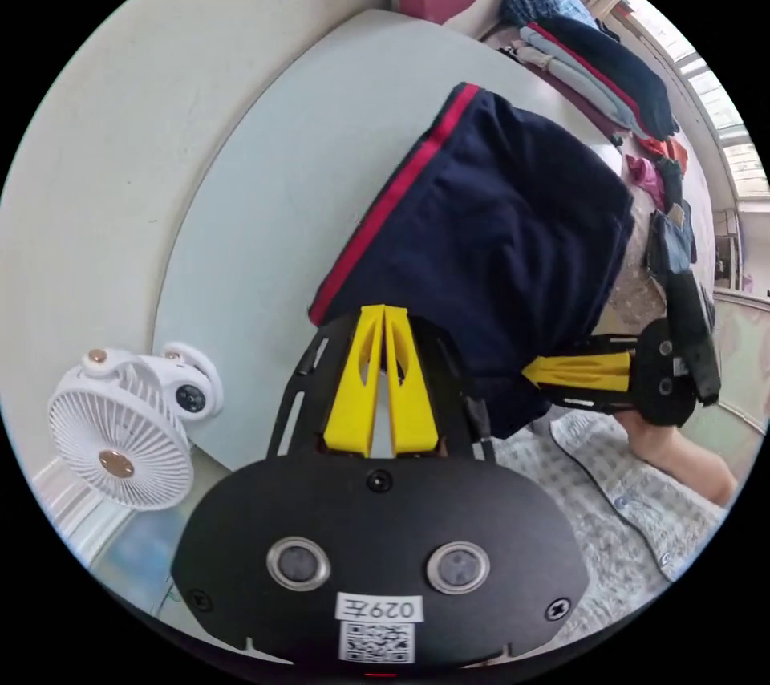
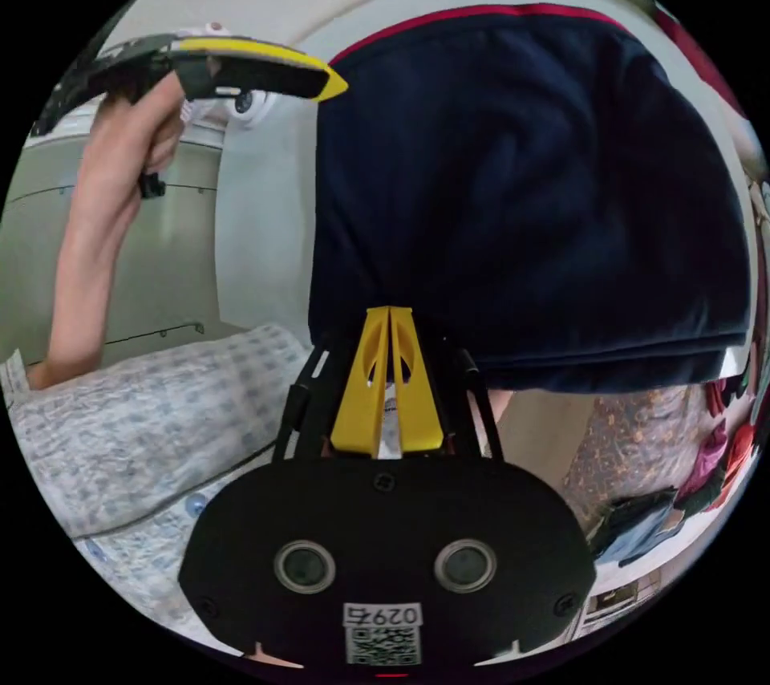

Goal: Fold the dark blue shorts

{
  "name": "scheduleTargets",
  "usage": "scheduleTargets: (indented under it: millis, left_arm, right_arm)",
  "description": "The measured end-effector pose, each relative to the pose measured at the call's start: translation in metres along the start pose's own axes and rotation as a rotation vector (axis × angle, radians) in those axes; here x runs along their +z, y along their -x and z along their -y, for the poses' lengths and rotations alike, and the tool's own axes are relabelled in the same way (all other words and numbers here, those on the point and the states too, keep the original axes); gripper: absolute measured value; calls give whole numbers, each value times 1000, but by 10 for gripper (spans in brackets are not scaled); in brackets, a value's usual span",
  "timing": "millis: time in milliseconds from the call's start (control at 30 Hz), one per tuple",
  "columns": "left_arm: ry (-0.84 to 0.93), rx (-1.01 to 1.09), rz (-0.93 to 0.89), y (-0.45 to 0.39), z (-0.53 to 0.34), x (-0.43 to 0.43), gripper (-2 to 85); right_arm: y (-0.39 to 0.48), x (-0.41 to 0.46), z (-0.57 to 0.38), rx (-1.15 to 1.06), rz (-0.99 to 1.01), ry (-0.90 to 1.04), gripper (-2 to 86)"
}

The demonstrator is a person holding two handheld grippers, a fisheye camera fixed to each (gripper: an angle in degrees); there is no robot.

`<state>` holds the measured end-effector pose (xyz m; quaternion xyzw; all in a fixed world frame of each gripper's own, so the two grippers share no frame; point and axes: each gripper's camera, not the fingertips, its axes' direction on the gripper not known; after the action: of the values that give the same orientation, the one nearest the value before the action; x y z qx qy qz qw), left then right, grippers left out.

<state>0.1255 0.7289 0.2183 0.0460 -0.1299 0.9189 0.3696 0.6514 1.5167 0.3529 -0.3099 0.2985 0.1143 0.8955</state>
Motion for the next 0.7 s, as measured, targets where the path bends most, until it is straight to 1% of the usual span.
scheduleTargets:
  millis: [33,100,133,200,267,333,400,433,500,533,567,600,633,667,700]
  left_arm:
    - [52,29,-25,8,11,14,-10]
    - [110,54,-85,13,21,37,-10]
    - [96,90,-82,11,22,31,-10]
    - [130,142,-81,3,21,24,-10]
    - [99,162,-63,-1,10,8,-10]
    - [-12,123,-103,4,-11,-15,-10]
    - [-30,99,-197,11,-21,-11,-10]
    - [13,99,-233,11,-23,7,-10]
    - [124,134,-220,4,-25,39,-10]
    - [48,128,-167,4,-31,34,-10]
    - [87,128,-114,3,-31,39,-10]
    - [165,138,-26,2,-35,47,-10]
    - [128,131,5,3,-46,40,-10]
    - [84,118,-13,5,-53,33,-10]
    - [3,93,-115,11,-69,18,-10]
  right_arm:
    - [0,1,-8,-19,-14,-48,-5]
    - [-8,1,-13,49,-9,-27,-5]
    - [-12,-1,-17,82,-43,-30,-5]
    - [-21,-4,-27,137,-100,-45,-5]
    - [-35,-9,-43,200,-97,-70,-5]
    - [-59,-14,-69,289,-55,-97,-4]
    - [-76,-16,-91,333,10,-131,-4]
    - [-87,-16,-103,352,64,-155,-4]
    - [-100,-15,-119,382,148,-182,-4]
    - [-108,-15,-128,398,198,-197,-4]
    - [-111,-15,-133,406,223,-206,-4]
    - [-114,-18,-143,412,264,-234,-3]
    - [-114,-25,-157,405,291,-281,-3]
    - [-113,-29,-165,404,297,-310,-3]
    - [-112,-35,-180,417,297,-354,-3]
